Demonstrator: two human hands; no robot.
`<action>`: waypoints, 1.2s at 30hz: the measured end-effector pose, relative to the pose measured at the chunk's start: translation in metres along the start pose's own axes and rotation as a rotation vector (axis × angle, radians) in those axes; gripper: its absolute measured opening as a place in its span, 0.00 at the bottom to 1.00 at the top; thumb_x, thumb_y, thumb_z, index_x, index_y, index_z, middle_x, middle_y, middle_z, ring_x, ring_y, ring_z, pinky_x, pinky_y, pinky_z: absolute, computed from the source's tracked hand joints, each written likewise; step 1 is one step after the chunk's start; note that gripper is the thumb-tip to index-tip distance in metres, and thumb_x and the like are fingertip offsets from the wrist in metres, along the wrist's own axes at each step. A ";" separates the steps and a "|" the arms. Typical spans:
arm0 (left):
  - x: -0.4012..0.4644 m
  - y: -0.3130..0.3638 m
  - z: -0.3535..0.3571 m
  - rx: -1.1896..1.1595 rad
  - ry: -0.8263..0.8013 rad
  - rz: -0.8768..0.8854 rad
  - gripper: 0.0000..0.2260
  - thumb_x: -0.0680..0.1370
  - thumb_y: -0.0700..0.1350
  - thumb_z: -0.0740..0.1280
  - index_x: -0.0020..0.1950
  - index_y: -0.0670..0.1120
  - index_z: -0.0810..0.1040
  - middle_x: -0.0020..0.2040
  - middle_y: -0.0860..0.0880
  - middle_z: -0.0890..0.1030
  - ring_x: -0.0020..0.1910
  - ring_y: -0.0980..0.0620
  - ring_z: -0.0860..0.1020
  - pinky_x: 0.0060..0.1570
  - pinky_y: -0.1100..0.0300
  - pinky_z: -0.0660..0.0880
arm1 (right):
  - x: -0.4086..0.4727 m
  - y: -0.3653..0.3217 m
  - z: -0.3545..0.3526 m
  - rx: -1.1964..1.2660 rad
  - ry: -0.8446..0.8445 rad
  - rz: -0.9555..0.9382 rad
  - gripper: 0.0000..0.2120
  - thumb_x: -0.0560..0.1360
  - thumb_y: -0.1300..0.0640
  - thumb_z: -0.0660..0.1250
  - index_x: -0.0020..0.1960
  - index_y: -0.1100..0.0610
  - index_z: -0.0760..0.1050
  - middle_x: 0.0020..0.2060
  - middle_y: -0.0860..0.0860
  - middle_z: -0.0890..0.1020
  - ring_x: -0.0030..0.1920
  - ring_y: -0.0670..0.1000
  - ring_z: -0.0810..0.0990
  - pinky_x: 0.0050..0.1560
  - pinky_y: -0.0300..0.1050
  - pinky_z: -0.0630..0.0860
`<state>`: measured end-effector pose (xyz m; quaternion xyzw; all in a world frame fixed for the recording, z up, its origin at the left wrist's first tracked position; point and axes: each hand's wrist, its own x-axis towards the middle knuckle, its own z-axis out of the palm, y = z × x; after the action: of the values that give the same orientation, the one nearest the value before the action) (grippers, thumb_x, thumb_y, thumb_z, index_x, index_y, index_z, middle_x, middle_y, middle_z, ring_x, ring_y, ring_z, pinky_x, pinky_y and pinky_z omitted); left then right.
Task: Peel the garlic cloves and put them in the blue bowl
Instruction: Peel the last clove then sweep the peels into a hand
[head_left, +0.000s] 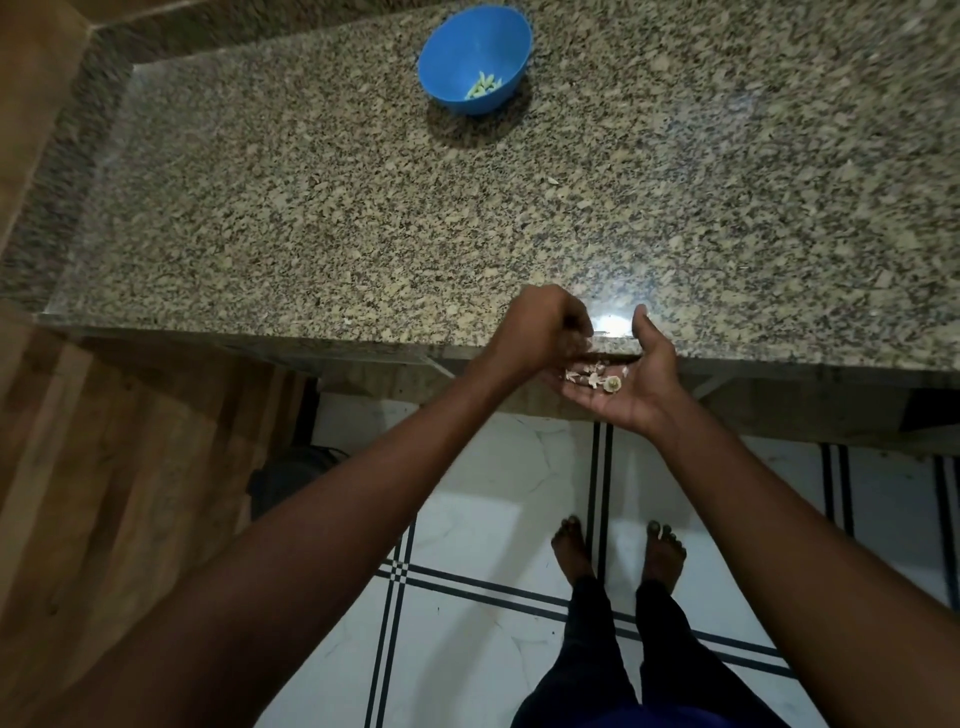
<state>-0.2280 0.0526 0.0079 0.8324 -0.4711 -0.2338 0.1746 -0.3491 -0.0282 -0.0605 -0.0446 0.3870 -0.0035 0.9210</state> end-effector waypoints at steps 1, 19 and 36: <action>-0.002 -0.005 -0.006 -0.044 0.033 -0.018 0.07 0.75 0.33 0.72 0.50 0.42 0.87 0.46 0.46 0.87 0.40 0.54 0.83 0.46 0.63 0.79 | 0.000 0.000 -0.001 -0.008 0.001 0.008 0.44 0.73 0.31 0.66 0.68 0.70 0.69 0.59 0.73 0.78 0.58 0.74 0.79 0.62 0.72 0.73; -0.057 -0.026 0.033 -0.361 0.404 -0.080 0.19 0.82 0.45 0.59 0.69 0.39 0.77 0.63 0.40 0.81 0.61 0.46 0.81 0.59 0.54 0.78 | 0.004 -0.001 -0.007 -0.054 0.024 0.025 0.46 0.72 0.29 0.65 0.67 0.71 0.67 0.59 0.74 0.78 0.58 0.74 0.80 0.61 0.67 0.76; 0.012 -0.015 0.041 0.091 0.176 0.120 0.22 0.78 0.50 0.56 0.64 0.39 0.78 0.57 0.42 0.76 0.56 0.46 0.71 0.54 0.46 0.73 | 0.005 -0.003 -0.008 -0.040 0.013 -0.033 0.45 0.71 0.26 0.64 0.68 0.65 0.73 0.62 0.65 0.80 0.59 0.67 0.82 0.56 0.66 0.78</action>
<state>-0.2347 0.0471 -0.0364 0.8271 -0.5131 -0.1271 0.1909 -0.3517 -0.0318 -0.0695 -0.0691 0.3924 -0.0112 0.9171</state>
